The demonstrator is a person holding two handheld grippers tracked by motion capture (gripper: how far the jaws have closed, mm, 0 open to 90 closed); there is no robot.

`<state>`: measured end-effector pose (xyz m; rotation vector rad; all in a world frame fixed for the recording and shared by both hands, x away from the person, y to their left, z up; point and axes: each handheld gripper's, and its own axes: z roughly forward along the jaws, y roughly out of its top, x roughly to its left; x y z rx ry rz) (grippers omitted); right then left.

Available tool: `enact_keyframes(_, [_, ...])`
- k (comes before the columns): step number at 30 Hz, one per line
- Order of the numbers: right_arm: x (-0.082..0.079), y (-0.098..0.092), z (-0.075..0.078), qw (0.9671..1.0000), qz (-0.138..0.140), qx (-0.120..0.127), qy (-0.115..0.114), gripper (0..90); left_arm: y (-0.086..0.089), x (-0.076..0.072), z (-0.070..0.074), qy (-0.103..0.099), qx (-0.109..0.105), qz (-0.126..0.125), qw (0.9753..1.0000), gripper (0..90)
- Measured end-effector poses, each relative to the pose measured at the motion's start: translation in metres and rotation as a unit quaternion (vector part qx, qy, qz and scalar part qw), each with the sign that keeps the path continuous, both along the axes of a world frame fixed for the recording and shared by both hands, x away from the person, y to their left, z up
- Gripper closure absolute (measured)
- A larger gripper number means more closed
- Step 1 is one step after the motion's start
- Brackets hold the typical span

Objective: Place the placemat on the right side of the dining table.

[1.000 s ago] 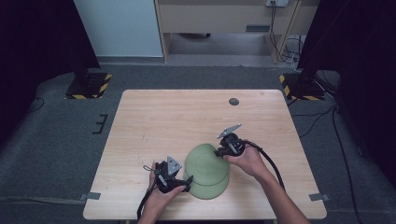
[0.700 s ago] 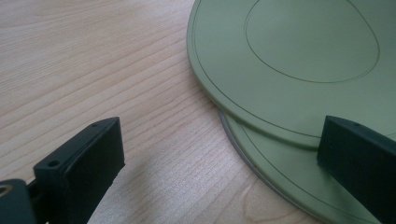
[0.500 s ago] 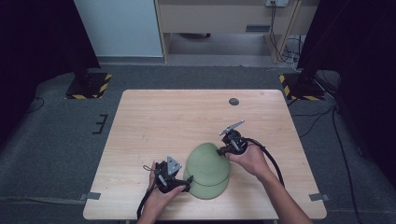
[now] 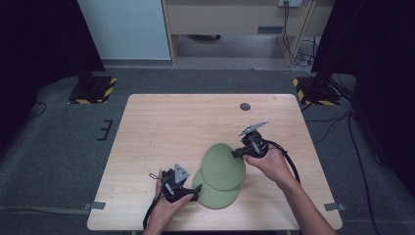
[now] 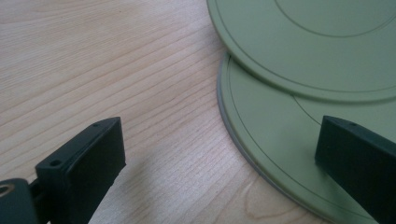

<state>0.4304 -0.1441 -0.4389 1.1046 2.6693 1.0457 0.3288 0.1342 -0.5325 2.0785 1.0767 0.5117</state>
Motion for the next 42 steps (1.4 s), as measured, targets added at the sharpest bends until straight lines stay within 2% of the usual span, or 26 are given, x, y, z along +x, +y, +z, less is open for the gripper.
enact_keyframes(4, [-0.003,-0.004,0.011,0.9998,0.000,0.018,-0.005,85.8,0.005,0.001,0.002,-0.002,-0.001,0.008,1.0000,1.8])
enact_keyframes(12, [-0.003,-0.007,0.026,0.9993,-0.003,0.032,-0.019,85.9,0.021,0.005,0.007,-0.009,-0.009,0.037,0.9992,2.1])
enact_keyframes(14, [-0.002,-0.009,0.031,0.9987,-0.008,0.043,-0.025,85.9,0.024,0.006,0.007,-0.010,-0.006,0.041,0.9991,2.3])
enact_keyframes(18, [-0.001,-0.010,0.034,0.9983,-0.013,0.048,-0.030,85.9,0.030,0.008,0.008,-0.009,-0.008,0.052,0.9986,2.3])
enact_keyframes(22, [-0.002,-0.013,0.037,0.9974,-0.015,0.060,-0.039,85.9,0.036,0.009,0.008,-0.005,-0.005,0.075,0.9972,2.7])
enact_keyframes(33, [0.001,-0.022,0.043,0.9955,-0.036,0.076,-0.044,86.0,0.046,0.012,0.010,-0.009,-0.011,0.092,0.9957,3.4])
enact_keyframes(38, [0.003,-0.023,0.043,0.9956,-0.041,0.069,-0.050,86.0,0.050,0.013,0.009,-0.006,-0.007,0.100,0.9950,3.5])
enact_keyframes(42, [0.003,-0.025,0.045,0.9947,-0.047,0.075,-0.051,86.0,0.052,0.014,0.009,-0.004,-0.007,0.104,0.9945,3.5])
